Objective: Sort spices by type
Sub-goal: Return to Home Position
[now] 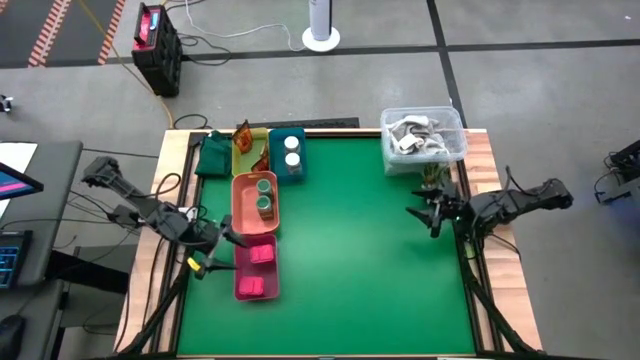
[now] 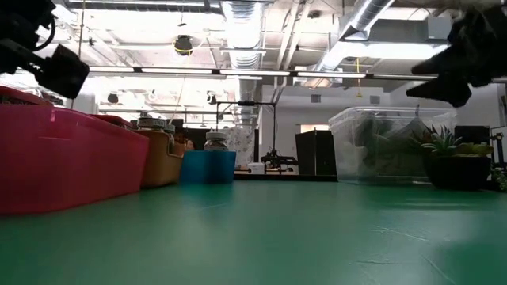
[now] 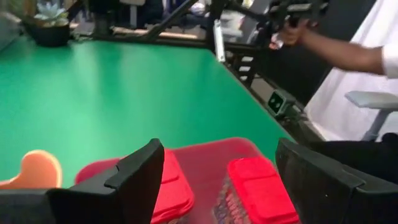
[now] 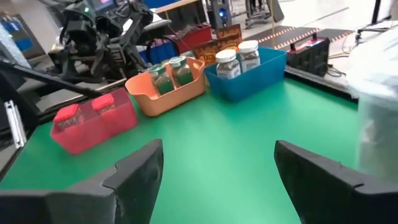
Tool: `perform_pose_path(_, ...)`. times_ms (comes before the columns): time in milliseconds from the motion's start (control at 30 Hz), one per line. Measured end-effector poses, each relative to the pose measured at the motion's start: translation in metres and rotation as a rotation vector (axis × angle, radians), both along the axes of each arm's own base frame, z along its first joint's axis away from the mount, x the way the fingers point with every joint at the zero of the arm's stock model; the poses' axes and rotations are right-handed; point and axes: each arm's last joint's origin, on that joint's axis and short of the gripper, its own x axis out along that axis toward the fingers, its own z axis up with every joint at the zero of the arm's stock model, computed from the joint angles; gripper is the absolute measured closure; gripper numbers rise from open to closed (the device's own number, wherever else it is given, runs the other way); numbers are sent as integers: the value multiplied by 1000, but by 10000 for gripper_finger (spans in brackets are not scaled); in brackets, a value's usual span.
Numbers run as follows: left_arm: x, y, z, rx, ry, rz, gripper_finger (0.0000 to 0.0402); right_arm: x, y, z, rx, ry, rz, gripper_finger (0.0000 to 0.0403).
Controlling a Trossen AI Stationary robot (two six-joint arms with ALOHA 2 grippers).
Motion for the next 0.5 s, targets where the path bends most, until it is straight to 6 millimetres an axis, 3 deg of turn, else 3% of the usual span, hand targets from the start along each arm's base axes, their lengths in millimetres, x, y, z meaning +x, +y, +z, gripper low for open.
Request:
perform_pose_path(200,-1,-2,1,-2,-13,4,107,0,0,-23,0,13,-1,90)
perform_pose_path(500,-1,-5,6,-23,-51,2,107,0,0,-25,-13,15,-24,97)
